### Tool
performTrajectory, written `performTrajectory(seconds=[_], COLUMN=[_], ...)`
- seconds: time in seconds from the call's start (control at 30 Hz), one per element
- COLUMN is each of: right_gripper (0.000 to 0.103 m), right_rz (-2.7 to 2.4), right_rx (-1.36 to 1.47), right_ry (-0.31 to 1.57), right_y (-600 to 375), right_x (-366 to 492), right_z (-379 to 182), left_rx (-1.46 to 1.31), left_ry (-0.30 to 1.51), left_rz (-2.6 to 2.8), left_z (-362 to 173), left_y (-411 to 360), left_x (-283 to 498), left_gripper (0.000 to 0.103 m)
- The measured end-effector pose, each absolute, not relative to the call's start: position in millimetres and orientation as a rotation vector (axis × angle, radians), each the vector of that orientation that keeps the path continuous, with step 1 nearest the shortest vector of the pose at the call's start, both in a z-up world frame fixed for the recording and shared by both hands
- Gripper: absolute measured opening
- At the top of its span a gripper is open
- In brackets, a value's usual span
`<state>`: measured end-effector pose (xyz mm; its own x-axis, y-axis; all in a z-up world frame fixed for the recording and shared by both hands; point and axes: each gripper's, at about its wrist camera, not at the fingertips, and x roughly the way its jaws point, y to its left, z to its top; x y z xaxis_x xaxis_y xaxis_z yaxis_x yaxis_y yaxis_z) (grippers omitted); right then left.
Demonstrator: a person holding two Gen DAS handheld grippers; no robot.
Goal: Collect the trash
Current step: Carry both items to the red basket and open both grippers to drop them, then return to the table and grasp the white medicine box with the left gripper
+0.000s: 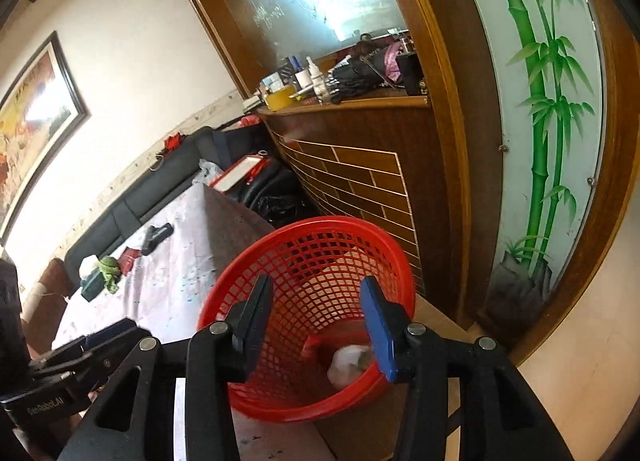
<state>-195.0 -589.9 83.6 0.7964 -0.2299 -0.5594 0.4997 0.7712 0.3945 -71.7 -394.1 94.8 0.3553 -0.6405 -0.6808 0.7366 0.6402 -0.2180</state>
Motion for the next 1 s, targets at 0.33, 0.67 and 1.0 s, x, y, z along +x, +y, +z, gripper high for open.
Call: performTrajectory(seconds=[0.33,0.67,1.0], right_gripper=[0.056,0.056,0.058], right_rz=[-0.266,-0.080,0.007], right_rx=[0.483,0.373,0.301], right_ry=[0.565,0.665,0.717], right_y=[-509,-413,-359], right_x=[-174,-134,-118], right_z=[80,67,63], left_rx=[0.135,0.040,-0.009], left_ry=[0.796,0.769,0.737], left_rz=[-0.738,-0.585,-0.380], left_z=[76,81,105], left_y=[-287,-155,-4], left_x=[-87,-89,-67], left_gripper=[0.075,0.075,0.082])
